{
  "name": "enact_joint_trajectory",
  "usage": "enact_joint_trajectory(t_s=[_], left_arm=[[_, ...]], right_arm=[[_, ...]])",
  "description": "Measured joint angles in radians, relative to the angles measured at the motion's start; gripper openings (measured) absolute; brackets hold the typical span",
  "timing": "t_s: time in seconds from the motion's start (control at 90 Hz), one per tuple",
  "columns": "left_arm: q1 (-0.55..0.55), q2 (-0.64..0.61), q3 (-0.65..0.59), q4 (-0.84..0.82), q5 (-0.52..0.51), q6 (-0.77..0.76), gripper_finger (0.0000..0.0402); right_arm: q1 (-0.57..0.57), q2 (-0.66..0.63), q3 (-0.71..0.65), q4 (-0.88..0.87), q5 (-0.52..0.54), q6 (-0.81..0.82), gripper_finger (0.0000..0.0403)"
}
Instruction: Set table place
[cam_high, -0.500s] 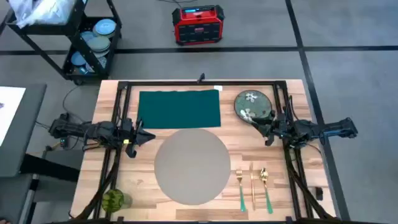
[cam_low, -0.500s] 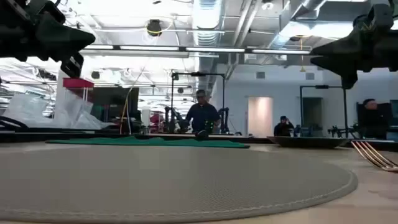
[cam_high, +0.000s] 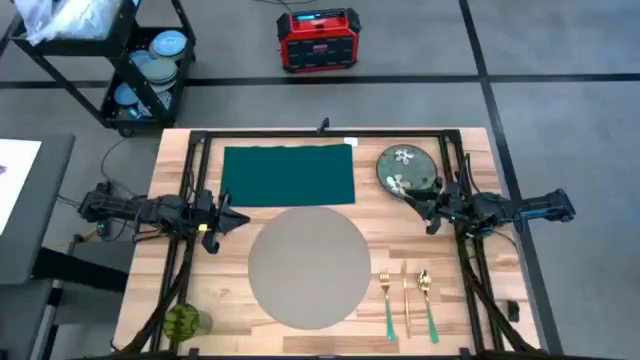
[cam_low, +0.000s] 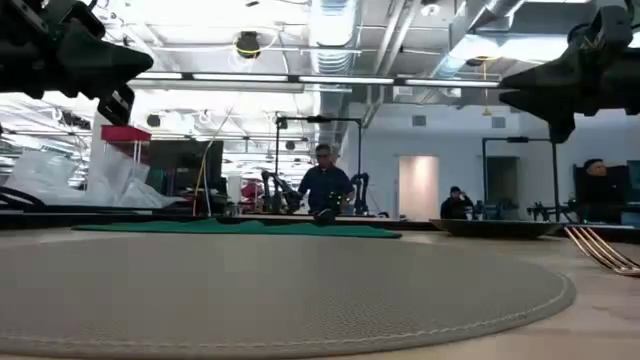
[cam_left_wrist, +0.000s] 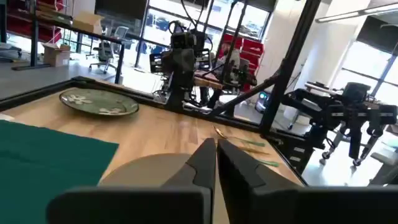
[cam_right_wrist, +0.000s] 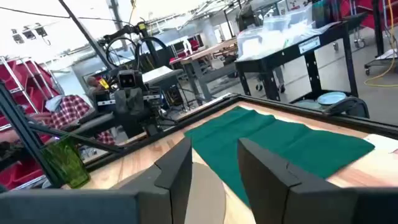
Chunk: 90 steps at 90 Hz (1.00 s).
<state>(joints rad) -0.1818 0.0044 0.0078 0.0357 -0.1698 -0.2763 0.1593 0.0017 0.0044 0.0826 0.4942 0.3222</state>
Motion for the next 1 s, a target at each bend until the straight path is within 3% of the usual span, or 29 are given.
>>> enact_joint_trajectory(t_s=[0.644, 0.789, 1.0], left_arm=[[0.000, 0.000, 0.000, 0.000, -0.001, 0.000, 0.0000], [0.000, 0.000, 0.000, 0.013, -0.071, 0.011, 0.0000], [0.001, 0.000, 0.000, 0.017, -0.078, 0.020, 0.0000]], right_arm=[[0.000, 0.000, 0.000, 0.000, 0.000, 0.000, 0.0118], [0.000, 0.000, 0.000, 0.000, 0.000, 0.000, 0.0118], [0.000, 0.000, 0.000, 0.000, 0.000, 0.000, 0.0118]])
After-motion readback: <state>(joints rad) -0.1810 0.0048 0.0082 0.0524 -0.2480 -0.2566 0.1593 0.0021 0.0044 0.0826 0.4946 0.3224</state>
